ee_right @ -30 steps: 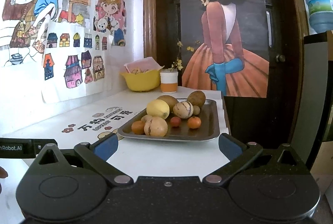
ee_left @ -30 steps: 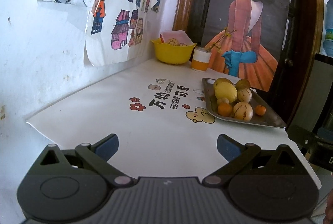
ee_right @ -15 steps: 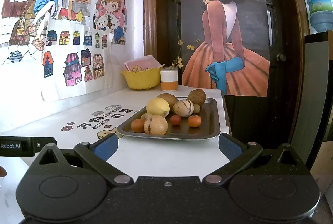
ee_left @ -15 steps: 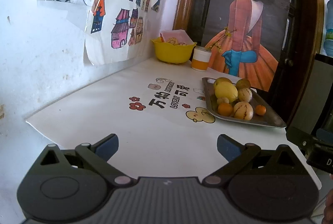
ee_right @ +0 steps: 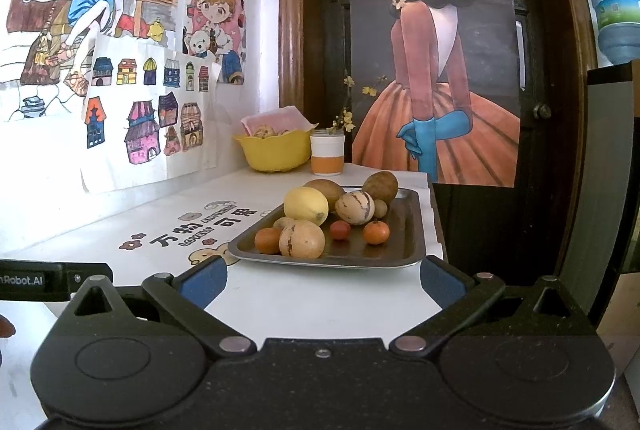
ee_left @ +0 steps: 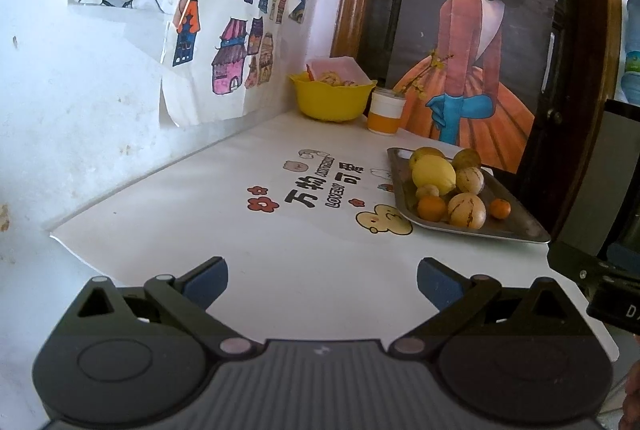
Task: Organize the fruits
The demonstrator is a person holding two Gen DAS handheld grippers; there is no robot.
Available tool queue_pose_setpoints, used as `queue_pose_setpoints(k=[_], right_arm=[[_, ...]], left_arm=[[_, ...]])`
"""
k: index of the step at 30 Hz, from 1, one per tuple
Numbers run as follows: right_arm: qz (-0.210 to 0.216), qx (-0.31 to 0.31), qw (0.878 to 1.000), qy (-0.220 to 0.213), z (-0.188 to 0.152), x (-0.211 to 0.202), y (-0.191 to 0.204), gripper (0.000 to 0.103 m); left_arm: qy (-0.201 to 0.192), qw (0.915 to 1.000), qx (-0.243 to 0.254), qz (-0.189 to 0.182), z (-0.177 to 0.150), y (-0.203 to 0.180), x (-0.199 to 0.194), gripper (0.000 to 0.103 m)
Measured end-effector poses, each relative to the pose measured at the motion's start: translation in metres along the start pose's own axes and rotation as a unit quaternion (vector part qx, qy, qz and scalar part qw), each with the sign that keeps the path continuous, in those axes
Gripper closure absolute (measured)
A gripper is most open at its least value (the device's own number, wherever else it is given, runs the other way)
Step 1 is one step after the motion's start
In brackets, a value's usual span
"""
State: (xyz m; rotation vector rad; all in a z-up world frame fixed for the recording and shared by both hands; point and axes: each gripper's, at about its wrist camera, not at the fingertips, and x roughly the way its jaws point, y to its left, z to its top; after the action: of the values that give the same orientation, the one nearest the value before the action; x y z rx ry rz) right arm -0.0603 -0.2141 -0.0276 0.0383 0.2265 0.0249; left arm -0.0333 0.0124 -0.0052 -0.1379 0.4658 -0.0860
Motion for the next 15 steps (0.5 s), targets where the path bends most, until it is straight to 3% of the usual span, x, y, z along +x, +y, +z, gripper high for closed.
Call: queue_pose_setpoints(k=[8,15], right_arm=[[0.004,-0.001,1.000,0.012,-0.0008,0.0014,-0.0007,0.001],[0.006,-0.007,1.000,0.015,-0.0003,0.0021,0.0015,0.001]], left_arm=[[0.007,0.9998,0.004,0.018,0.0004,-0.0001,0.0012,0.000],[0.013,0.9999,-0.003,0.007,0.0010,0.0034,0.0023,0.000]])
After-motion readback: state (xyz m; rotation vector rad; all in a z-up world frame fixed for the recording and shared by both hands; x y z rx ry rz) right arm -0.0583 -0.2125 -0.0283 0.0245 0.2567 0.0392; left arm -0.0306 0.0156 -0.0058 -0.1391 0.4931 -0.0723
